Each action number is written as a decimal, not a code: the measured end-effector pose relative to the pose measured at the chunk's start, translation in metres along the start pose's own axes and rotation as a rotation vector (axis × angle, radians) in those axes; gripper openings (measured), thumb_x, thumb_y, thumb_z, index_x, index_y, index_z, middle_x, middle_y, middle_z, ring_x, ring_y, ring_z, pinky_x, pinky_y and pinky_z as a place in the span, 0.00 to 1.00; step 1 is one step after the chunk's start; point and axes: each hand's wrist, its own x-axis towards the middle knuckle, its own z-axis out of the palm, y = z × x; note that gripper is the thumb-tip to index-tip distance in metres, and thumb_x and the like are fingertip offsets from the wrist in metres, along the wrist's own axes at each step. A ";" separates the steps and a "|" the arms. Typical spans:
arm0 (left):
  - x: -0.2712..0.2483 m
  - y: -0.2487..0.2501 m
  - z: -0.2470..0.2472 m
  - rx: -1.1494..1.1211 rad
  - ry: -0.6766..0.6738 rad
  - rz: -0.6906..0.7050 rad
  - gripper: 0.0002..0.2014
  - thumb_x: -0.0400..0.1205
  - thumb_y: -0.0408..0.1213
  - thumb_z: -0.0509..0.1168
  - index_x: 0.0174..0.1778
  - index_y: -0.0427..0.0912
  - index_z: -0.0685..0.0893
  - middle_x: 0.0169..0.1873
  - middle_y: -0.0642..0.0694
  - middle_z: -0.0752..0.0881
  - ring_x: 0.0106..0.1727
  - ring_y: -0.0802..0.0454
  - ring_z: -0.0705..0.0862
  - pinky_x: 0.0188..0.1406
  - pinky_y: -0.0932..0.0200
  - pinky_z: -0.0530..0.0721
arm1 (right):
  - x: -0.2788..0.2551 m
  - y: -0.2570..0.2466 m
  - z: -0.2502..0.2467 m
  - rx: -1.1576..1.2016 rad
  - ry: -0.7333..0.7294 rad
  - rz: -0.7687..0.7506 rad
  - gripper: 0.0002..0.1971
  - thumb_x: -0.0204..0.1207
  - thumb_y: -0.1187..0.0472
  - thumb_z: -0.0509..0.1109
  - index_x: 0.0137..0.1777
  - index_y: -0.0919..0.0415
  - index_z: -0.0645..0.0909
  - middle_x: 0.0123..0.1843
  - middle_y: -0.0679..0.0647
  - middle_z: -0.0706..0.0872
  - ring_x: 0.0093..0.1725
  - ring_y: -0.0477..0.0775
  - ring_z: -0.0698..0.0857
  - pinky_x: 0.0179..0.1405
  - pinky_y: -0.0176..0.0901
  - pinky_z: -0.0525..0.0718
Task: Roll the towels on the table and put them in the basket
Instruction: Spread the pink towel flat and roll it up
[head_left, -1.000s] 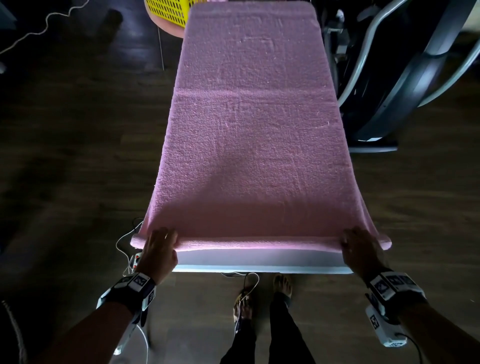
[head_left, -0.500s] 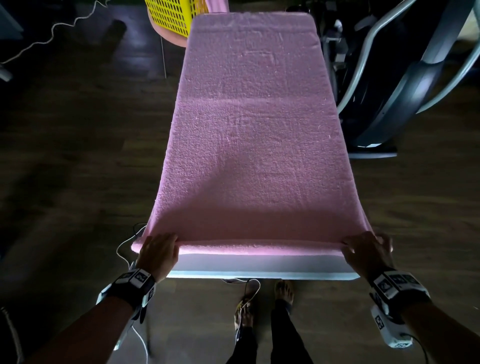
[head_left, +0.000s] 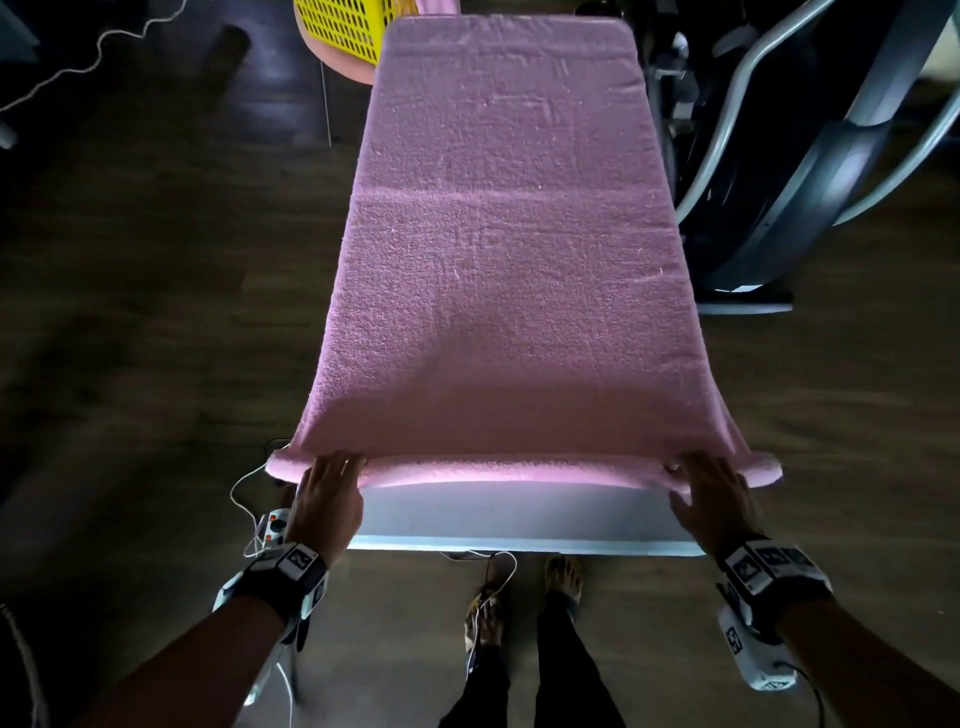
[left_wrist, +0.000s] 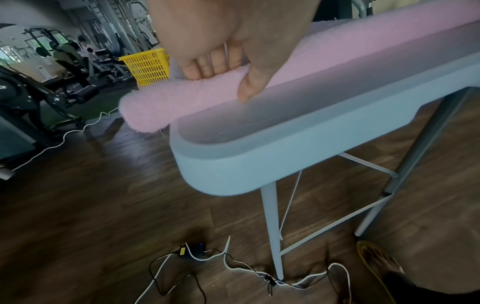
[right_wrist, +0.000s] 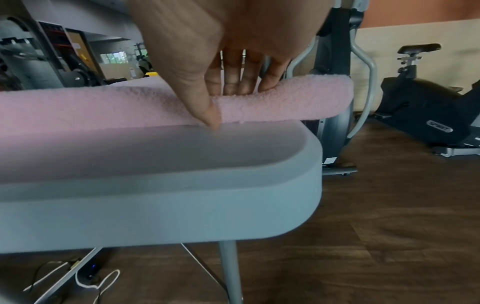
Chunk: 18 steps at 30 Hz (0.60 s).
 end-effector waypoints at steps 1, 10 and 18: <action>0.002 -0.001 -0.003 -0.022 0.003 -0.003 0.20 0.67 0.27 0.60 0.55 0.38 0.83 0.47 0.40 0.85 0.48 0.38 0.83 0.47 0.47 0.82 | 0.001 0.000 0.000 0.011 0.017 -0.006 0.23 0.52 0.72 0.82 0.49 0.60 0.84 0.49 0.58 0.86 0.46 0.67 0.84 0.41 0.59 0.84; -0.029 0.003 -0.018 -0.087 -0.097 -0.007 0.20 0.70 0.37 0.54 0.49 0.37 0.88 0.41 0.41 0.88 0.41 0.41 0.87 0.41 0.51 0.87 | -0.020 0.007 0.006 0.078 -0.003 0.048 0.18 0.55 0.70 0.81 0.45 0.55 0.88 0.43 0.50 0.89 0.43 0.62 0.85 0.39 0.54 0.83; -0.038 0.001 -0.023 0.000 -0.192 0.001 0.19 0.72 0.42 0.54 0.42 0.36 0.88 0.35 0.40 0.88 0.34 0.40 0.87 0.38 0.52 0.85 | -0.044 0.001 -0.011 -0.043 -0.070 0.020 0.21 0.64 0.45 0.56 0.39 0.52 0.89 0.37 0.50 0.90 0.40 0.59 0.88 0.47 0.57 0.81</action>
